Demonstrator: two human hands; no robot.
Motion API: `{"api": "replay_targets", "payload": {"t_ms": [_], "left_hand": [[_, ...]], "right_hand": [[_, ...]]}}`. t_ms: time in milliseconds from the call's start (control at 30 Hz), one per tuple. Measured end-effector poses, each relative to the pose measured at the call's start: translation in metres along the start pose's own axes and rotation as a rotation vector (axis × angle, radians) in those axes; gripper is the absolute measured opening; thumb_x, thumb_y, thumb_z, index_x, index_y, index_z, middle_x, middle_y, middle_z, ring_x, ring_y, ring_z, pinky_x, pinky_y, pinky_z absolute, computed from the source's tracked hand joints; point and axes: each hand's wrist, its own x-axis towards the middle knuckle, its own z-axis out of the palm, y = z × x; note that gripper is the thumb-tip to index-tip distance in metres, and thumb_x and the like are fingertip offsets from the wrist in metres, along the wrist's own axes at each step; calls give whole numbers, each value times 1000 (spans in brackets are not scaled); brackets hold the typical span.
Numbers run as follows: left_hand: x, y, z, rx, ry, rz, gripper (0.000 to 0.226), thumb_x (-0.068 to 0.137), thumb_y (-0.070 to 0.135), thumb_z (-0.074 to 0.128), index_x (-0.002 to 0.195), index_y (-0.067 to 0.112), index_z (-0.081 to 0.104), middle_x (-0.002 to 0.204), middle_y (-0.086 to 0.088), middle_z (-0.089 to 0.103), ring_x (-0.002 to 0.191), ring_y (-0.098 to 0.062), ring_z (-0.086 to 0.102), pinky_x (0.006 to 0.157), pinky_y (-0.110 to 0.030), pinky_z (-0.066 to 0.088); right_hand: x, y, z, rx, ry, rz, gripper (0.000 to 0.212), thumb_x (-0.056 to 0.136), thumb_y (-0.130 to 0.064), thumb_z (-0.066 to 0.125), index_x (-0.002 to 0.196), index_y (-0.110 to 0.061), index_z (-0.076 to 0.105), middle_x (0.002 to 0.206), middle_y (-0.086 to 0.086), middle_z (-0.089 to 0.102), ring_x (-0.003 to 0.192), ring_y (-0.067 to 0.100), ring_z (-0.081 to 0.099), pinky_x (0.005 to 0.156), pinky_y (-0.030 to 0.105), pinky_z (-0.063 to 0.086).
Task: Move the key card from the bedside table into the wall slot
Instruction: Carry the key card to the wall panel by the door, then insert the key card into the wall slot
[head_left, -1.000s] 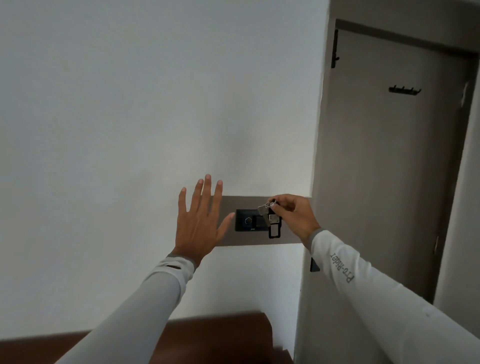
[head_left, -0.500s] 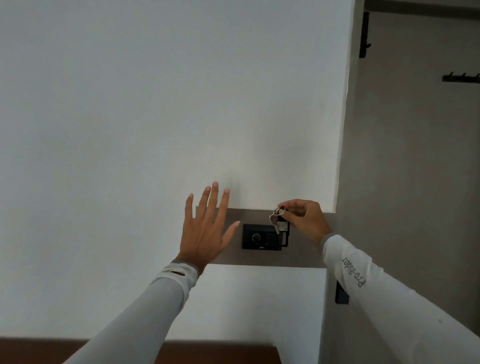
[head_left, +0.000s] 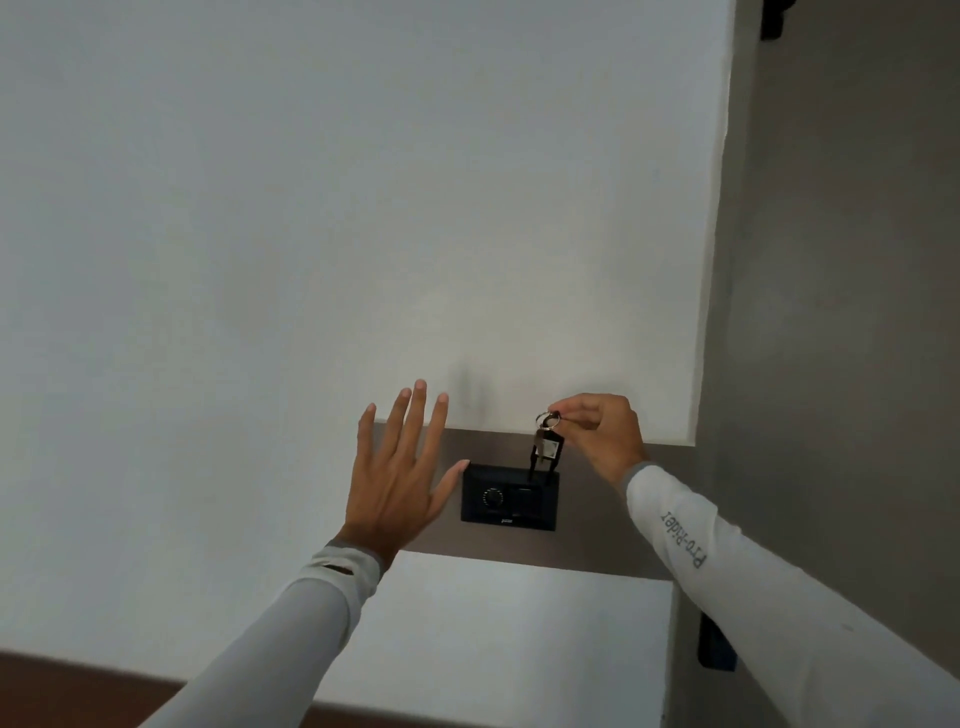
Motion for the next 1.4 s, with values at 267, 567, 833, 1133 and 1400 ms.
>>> {"api": "replay_targets", "payload": {"t_ms": [267, 567, 833, 1133, 1400], "left_hand": [[12, 15, 65, -29, 11, 29, 78, 106, 61, 40, 163, 9, 37, 170, -22, 37, 154, -38, 42, 120, -65, 40], [16, 25, 117, -53, -12, 38, 76, 107, 60, 39, 164, 8, 36, 169, -22, 38, 154, -38, 42, 119, -66, 40], [4, 21, 137, -86, -44, 49, 76, 106, 58, 43, 162, 7, 39, 168, -24, 40, 153, -40, 43, 118, -65, 42], [-8, 19, 143, -102, -56, 53, 74, 106, 55, 47, 161, 6, 41, 167, -24, 41, 153, -40, 43, 117, -63, 45], [-9, 23, 140, -142, -99, 24, 73, 107, 54, 43, 162, 6, 40, 168, -24, 39, 154, -41, 40, 117, -64, 44]], "right_hand": [[35, 48, 19, -37, 14, -38, 16, 75, 0, 79, 82, -13, 74, 88, 7, 78, 89, 21, 75, 87, 34, 60], [47, 85, 40, 6, -11, -33, 20, 73, 4, 80, 76, -13, 70, 84, 15, 77, 79, 23, 74, 86, 42, 61], [51, 96, 48, -24, 10, -84, 24, 74, 3, 77, 82, -20, 73, 84, 4, 76, 85, 18, 74, 86, 37, 59], [40, 113, 58, -228, -93, -244, 17, 83, -4, 73, 100, -6, 74, 92, 5, 77, 91, 21, 75, 80, 13, 56], [20, 129, 67, -937, 67, -630, 59, 87, -52, 60, 125, -8, 60, 142, 13, 55, 129, 30, 52, 108, 41, 43]]}}
